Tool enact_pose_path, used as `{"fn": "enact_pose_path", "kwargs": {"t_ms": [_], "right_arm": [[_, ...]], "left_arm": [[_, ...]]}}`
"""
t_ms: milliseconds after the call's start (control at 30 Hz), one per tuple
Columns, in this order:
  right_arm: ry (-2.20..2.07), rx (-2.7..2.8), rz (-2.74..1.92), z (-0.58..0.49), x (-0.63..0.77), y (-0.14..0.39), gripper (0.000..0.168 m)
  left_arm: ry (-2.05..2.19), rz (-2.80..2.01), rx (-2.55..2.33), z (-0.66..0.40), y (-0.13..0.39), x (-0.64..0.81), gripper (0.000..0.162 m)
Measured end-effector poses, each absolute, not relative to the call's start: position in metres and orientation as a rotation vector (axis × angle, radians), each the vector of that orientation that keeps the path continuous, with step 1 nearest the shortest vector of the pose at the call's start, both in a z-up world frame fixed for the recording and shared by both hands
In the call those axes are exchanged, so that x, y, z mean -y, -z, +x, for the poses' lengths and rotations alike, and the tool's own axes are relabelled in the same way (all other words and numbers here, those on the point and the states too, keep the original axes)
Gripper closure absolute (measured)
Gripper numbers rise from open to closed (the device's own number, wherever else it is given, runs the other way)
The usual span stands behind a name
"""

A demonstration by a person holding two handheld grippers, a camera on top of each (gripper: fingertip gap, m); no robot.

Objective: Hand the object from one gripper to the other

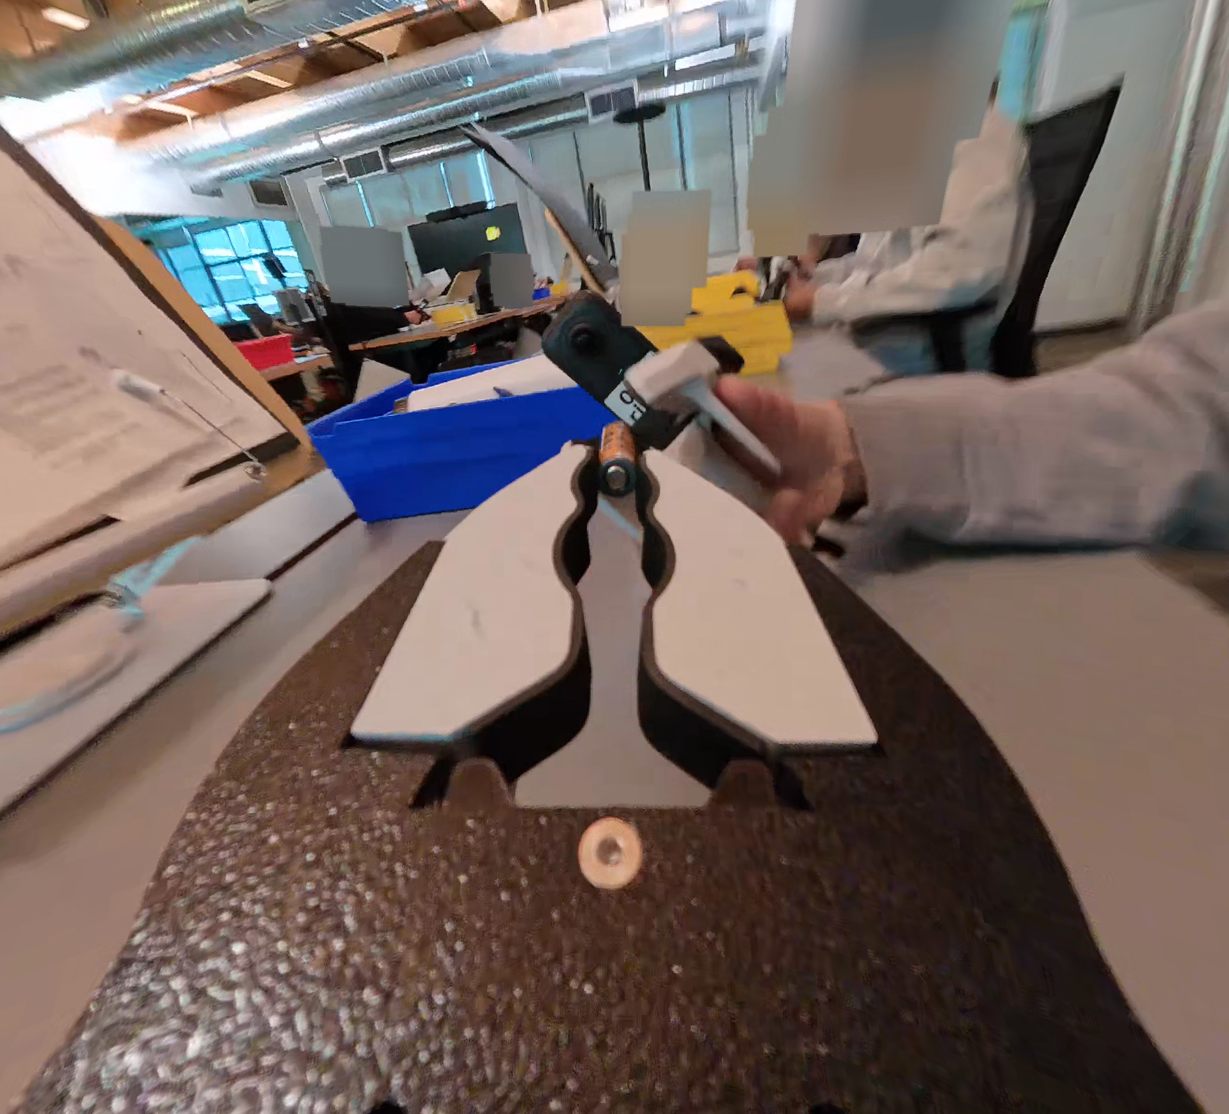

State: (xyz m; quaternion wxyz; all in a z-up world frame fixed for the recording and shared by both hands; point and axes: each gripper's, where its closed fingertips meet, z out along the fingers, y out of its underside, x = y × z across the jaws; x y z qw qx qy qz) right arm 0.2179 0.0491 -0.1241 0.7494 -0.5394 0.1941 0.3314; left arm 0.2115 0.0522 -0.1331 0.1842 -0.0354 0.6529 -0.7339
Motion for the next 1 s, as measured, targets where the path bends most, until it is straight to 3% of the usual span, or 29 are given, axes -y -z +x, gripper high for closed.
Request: {"fn": "enact_pose_path", "kwargs": {"t_ms": [133,267,467,500,1000], "right_arm": [[-0.933,-0.491,-1.181,0.213,-0.049,0.133,0.144],[-0.971,-0.475,-1.305,0.2,-0.054,0.147,0.137],[-1.091,-0.487,-1.264,0.194,-0.056,0.147,0.15],[-1.095,-0.474,-1.27,0.192,-0.056,0.147,0.157],[-0.921,-0.404,-1.319,0.197,-0.057,0.139,0.157]], "left_arm": [[1.838,0.071,-1.862,0.208,0.144,-0.045,0.152],[1.798,0.111,-1.825,0.206,0.142,-0.045,0.152],[1.706,0.18,-1.837,0.205,0.147,-0.044,0.152],[1.7,0.188,-1.838,0.205,0.147,-0.043,0.152],[1.719,0.156,-1.835,0.204,0.143,-0.045,0.152]]}}
